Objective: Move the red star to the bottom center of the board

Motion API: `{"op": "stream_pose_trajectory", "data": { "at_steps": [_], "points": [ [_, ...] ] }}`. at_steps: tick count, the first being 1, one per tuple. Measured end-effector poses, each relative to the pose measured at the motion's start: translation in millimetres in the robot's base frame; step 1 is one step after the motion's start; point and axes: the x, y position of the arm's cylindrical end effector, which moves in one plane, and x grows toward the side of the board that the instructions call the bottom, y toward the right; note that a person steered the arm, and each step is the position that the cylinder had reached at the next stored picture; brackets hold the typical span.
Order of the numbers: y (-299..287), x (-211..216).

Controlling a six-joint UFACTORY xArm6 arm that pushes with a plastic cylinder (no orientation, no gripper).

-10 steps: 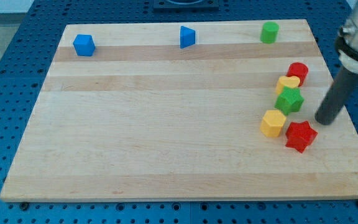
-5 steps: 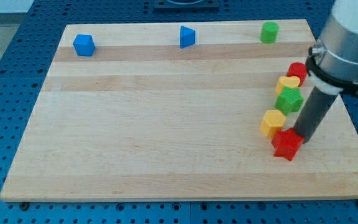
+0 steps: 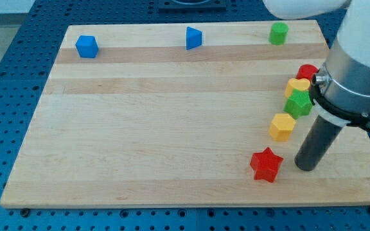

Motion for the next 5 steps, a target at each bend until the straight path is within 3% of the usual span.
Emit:
{"op": "stream_pose_trajectory", "data": {
  "at_steps": [5],
  "points": [
    [-106, 4]
  ]
}}
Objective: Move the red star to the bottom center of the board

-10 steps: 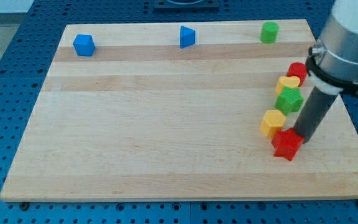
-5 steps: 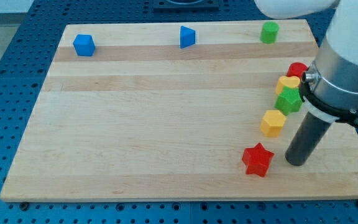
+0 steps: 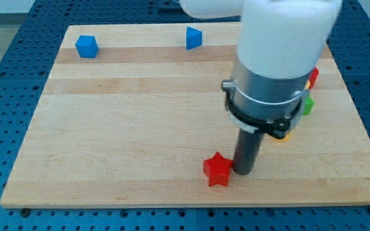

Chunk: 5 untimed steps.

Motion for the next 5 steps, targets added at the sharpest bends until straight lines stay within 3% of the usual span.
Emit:
{"op": "stream_pose_trajectory", "data": {
  "at_steps": [3, 5],
  "points": [
    [-64, 6],
    [-50, 44]
  ]
}}
